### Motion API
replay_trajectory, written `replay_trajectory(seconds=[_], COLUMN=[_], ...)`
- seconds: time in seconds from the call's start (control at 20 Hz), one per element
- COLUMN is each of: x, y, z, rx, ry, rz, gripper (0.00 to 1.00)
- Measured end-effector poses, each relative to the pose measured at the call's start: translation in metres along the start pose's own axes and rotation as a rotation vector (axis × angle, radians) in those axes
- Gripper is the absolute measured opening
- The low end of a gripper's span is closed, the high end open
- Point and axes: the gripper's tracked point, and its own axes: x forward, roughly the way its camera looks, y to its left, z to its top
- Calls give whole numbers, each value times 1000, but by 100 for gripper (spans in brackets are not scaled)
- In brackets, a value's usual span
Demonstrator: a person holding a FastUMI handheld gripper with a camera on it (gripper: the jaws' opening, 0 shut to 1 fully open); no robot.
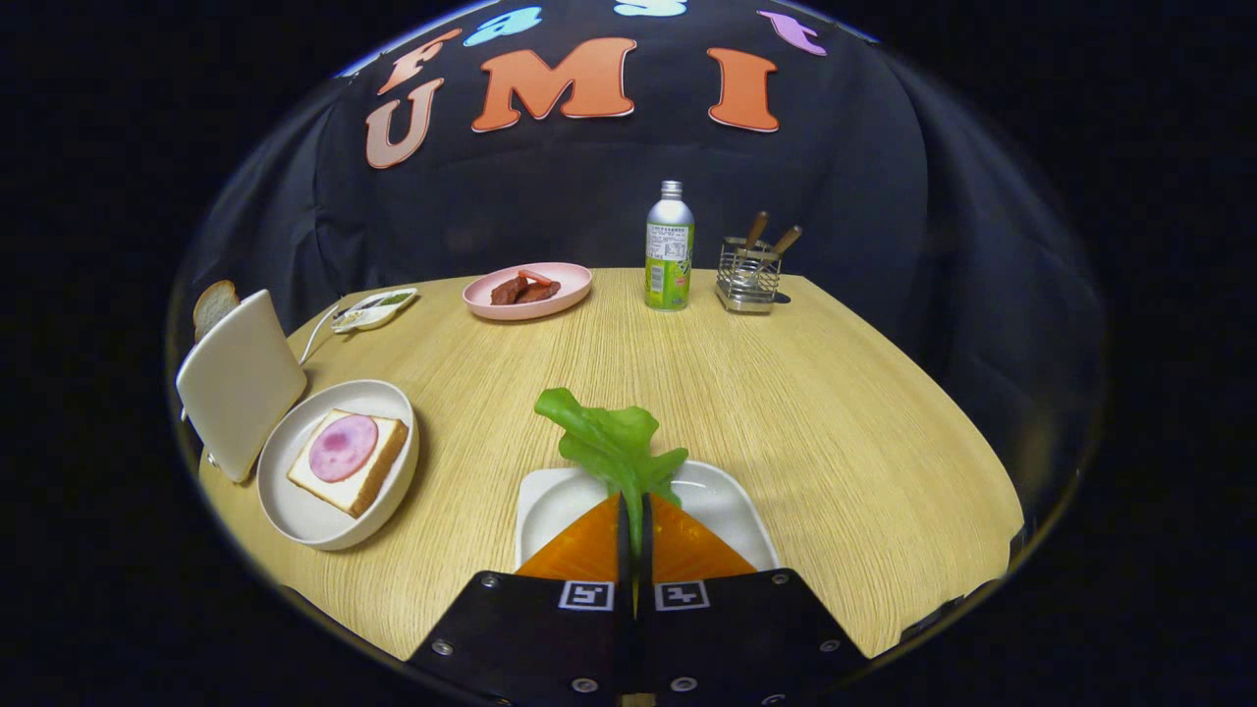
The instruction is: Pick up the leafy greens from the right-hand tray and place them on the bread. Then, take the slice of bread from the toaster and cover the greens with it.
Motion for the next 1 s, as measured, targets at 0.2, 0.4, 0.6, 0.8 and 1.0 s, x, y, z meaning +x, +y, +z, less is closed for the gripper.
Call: replay_trajectory(seconds=[0.2, 0.4, 0.6, 0.8, 1.0], x=[-9, -16, -23, -25, -27], y=[8, 27, 53, 79, 107], z=[13, 23, 32, 36, 38], rx=[-2, -24, -54, -80, -103], ry=[-28, -50, -66, -71, -70], rz=[16, 45, 87, 127, 171], gripper=[1, 1, 1, 1, 1])
